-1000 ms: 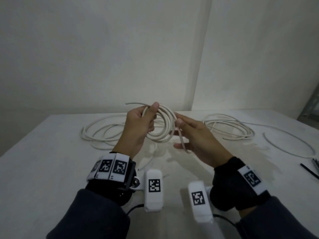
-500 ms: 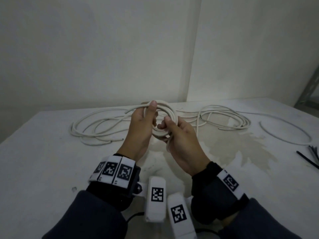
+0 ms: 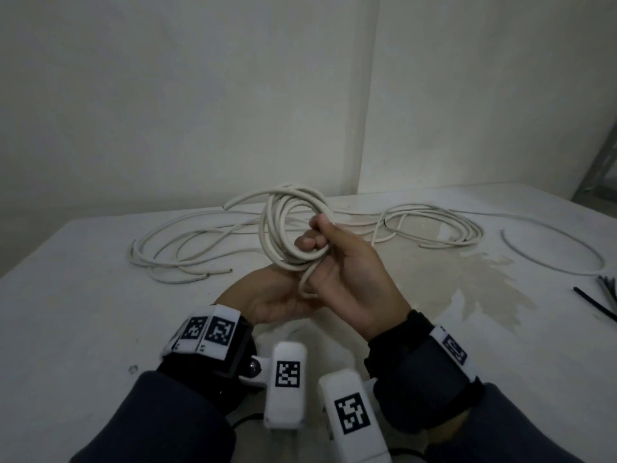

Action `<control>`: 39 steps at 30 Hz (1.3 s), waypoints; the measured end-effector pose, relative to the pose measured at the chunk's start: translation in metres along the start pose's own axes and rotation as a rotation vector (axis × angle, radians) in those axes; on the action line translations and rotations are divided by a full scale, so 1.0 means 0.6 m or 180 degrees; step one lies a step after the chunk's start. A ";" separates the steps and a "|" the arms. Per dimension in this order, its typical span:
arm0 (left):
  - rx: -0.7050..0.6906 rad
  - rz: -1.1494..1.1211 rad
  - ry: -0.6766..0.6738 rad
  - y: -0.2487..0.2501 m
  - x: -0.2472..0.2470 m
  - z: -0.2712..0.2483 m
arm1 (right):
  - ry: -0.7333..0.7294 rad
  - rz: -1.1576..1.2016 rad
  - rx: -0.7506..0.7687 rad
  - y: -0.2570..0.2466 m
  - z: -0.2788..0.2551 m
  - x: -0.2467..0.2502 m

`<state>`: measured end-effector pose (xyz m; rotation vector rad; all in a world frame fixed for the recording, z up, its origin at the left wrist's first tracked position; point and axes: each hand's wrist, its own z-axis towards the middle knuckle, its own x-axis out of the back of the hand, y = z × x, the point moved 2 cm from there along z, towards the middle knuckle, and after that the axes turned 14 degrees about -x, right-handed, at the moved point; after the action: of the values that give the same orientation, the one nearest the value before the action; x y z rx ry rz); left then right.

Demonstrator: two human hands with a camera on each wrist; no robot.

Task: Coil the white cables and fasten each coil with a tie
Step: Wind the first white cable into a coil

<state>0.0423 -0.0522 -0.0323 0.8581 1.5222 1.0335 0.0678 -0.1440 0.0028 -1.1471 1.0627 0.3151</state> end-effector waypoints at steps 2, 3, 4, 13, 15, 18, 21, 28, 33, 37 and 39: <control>-0.0100 -0.0269 0.0253 0.000 0.004 0.007 | 0.0036 -0.0028 0.0064 -0.004 0.000 0.002; -0.0135 -0.0364 0.0487 0.001 0.011 0.011 | 0.0104 -0.0044 0.0133 -0.009 0.001 0.006; -0.0177 -0.0417 0.0749 0.005 0.019 0.014 | 0.0208 -0.0075 0.0228 -0.015 0.002 0.012; -0.1601 -0.0097 0.1336 0.069 0.040 0.004 | 0.0951 0.0007 -0.0027 -0.024 0.020 0.077; -0.1711 0.0001 0.1217 0.071 0.040 0.001 | 0.0798 -0.0017 -0.0164 -0.019 0.019 0.074; -0.1794 -0.0074 0.0948 0.073 0.033 -0.003 | 0.0668 -0.0112 -0.0252 -0.010 0.019 0.067; -0.1742 -0.0423 0.0923 0.074 0.031 -0.001 | 0.0695 -0.0190 -0.0101 -0.010 0.020 0.064; -0.1688 -0.1014 0.1128 0.071 0.042 0.003 | 0.0567 -0.0095 0.0148 -0.023 0.017 0.068; -0.1608 -0.0557 0.0553 0.084 0.039 -0.007 | 0.0369 -0.0521 -0.0074 -0.023 0.013 0.064; -0.1408 -0.0132 0.0126 0.083 0.033 -0.016 | 0.0293 -0.0830 -0.0181 -0.022 0.010 0.061; -0.1248 -0.0050 -0.0017 0.082 0.034 -0.018 | 0.0349 -0.0993 -0.0170 -0.022 0.009 0.062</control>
<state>0.0279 -0.0173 0.0065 0.5711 1.2602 1.2630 0.0988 -0.1560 -0.0195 -1.3692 0.9567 0.0350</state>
